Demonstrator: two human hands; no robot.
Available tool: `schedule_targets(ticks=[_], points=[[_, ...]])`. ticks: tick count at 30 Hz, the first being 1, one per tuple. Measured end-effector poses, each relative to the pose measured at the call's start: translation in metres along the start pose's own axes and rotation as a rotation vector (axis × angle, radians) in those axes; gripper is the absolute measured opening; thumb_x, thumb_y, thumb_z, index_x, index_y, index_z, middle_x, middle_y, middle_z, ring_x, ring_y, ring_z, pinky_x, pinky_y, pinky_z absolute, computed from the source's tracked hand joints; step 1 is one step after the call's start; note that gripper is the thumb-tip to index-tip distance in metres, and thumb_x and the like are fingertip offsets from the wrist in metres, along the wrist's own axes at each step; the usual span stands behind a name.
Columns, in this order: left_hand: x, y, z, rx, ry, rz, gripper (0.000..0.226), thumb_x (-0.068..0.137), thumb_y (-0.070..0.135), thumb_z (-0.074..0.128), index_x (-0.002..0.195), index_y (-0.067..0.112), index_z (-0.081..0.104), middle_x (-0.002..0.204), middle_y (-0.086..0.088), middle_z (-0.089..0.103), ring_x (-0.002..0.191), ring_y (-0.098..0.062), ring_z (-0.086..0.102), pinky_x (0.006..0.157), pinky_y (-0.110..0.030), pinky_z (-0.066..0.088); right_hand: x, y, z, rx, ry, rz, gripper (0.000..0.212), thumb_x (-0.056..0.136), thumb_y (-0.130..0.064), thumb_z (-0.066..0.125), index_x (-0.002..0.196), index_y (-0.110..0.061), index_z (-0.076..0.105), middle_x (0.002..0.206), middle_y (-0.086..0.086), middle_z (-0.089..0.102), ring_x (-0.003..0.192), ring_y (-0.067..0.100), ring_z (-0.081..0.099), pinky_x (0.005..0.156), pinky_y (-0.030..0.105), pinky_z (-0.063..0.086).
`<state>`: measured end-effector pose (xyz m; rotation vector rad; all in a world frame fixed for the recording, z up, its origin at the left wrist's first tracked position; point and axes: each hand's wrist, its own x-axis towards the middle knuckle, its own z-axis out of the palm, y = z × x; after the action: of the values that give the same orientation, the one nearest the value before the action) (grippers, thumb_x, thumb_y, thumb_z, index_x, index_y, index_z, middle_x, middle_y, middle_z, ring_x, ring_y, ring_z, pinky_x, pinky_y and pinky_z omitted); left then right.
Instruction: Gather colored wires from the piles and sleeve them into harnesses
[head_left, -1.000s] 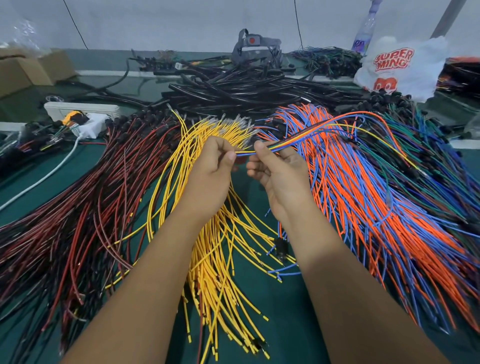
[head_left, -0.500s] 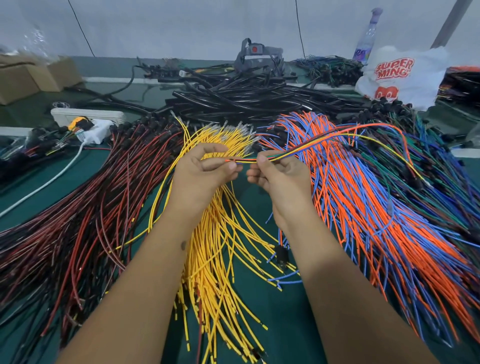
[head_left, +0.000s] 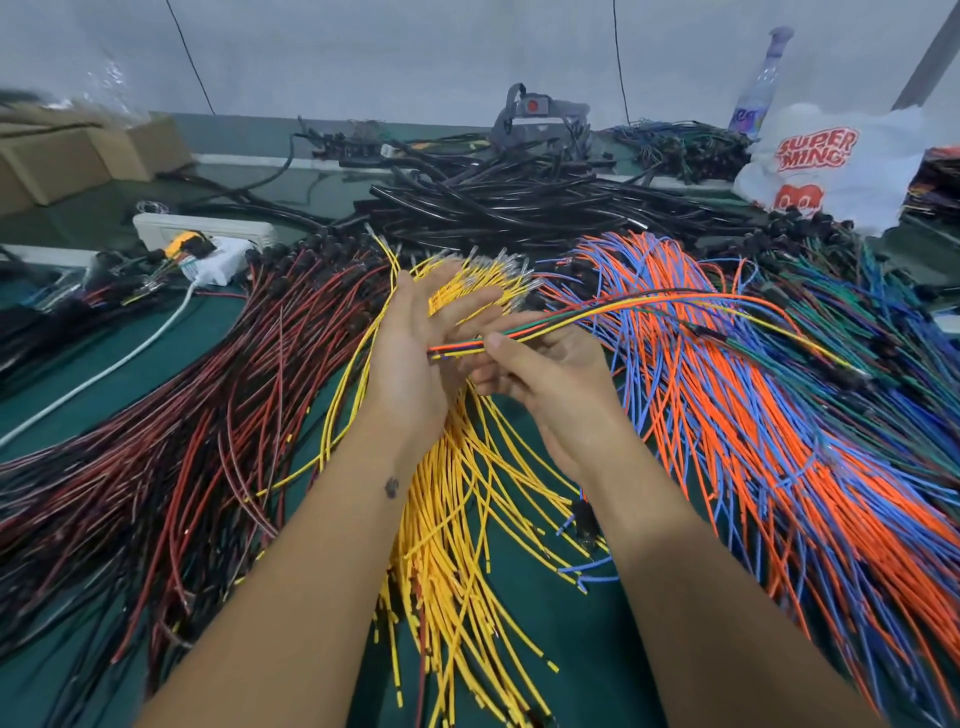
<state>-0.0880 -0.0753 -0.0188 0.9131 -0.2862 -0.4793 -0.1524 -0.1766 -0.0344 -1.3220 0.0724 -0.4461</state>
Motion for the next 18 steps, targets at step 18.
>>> schedule_targets(ticks=[18], points=[[0.007, -0.013, -0.017, 0.426, 0.077, 0.147, 0.018, 0.079, 0.005, 0.072, 0.083, 0.022, 0.076, 0.078, 0.003, 0.072, 0.077, -0.014, 0.066, 0.076, -0.025, 0.057, 0.009, 0.008, -0.014, 0.034, 0.191, -0.036, 0.013, 0.092, 0.004, 0.058, 0.088, -0.005, 0.067, 0.075, 0.013, 0.069, 0.067, 0.021, 0.069, 0.065, 0.025, 0.056]])
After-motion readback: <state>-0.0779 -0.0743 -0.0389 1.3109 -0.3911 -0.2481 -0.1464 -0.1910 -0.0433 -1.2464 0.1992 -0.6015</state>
